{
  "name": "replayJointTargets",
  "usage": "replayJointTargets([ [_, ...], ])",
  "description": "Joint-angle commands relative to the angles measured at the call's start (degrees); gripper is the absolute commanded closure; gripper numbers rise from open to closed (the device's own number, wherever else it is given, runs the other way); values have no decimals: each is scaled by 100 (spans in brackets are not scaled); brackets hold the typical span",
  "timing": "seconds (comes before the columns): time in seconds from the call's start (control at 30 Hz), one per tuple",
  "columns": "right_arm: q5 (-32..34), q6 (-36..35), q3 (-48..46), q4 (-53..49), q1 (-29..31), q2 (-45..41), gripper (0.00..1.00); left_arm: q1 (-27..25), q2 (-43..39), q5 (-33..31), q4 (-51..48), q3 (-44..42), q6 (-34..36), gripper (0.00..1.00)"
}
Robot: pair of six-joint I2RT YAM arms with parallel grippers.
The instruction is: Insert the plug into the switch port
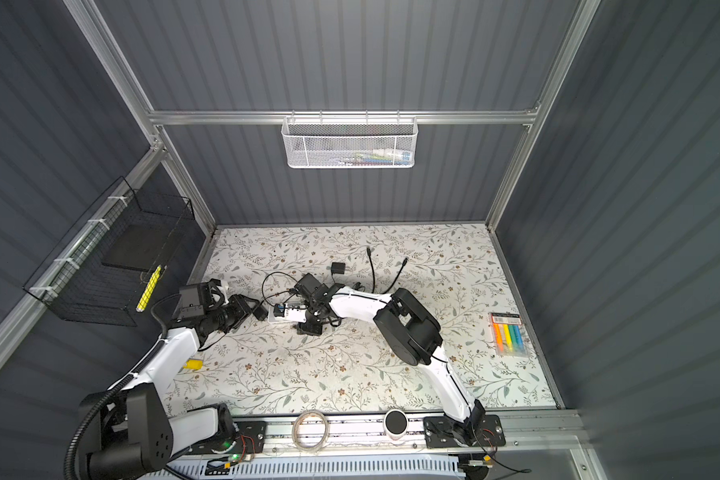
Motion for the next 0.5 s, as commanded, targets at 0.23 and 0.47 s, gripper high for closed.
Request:
replayJointTargets([
  [0.23, 272, 213, 118, -108, 40, 153, 84, 48, 71, 169, -70, -50, 4, 56],
  [0.47, 155, 115, 64, -545, 40, -319, 100, 48, -54, 195, -158, 3, 24, 56],
])
